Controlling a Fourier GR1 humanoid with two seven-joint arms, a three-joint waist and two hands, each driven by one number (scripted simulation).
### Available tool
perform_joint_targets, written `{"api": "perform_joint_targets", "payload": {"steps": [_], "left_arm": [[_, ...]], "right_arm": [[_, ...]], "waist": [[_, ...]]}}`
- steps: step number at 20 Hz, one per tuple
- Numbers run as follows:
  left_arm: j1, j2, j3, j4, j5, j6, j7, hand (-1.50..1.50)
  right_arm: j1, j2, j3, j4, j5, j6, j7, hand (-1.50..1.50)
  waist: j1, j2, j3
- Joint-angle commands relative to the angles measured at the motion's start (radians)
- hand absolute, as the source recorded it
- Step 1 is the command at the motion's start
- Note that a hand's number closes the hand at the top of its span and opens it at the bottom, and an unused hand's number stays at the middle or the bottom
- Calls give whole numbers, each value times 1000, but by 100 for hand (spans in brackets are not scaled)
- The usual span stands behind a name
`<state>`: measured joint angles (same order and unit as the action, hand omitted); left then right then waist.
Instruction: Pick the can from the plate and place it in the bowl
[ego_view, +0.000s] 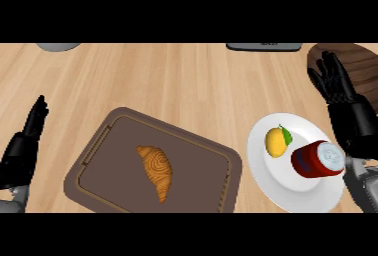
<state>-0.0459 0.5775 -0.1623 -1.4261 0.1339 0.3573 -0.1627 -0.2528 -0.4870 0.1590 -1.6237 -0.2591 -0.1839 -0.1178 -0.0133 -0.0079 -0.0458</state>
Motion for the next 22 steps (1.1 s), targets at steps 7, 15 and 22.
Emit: {"api": "perform_joint_targets", "payload": {"steps": [7,15,22], "left_arm": [[-55,-167,-76,-41,98,-57,66,0],[-92,-252,-131,-108,96,-20,172,0],[-151,-263,-98,-50,93,-62,168,0]], "right_arm": [[98,-326,129,31,387,5,184,150],[493,106,29,-323,247,-397,-107,-150],[608,-53,-16,-621,516,-485,274,-150]], "waist": [[-55,-3,10],[-31,-2,47],[-16,6,42]]}}
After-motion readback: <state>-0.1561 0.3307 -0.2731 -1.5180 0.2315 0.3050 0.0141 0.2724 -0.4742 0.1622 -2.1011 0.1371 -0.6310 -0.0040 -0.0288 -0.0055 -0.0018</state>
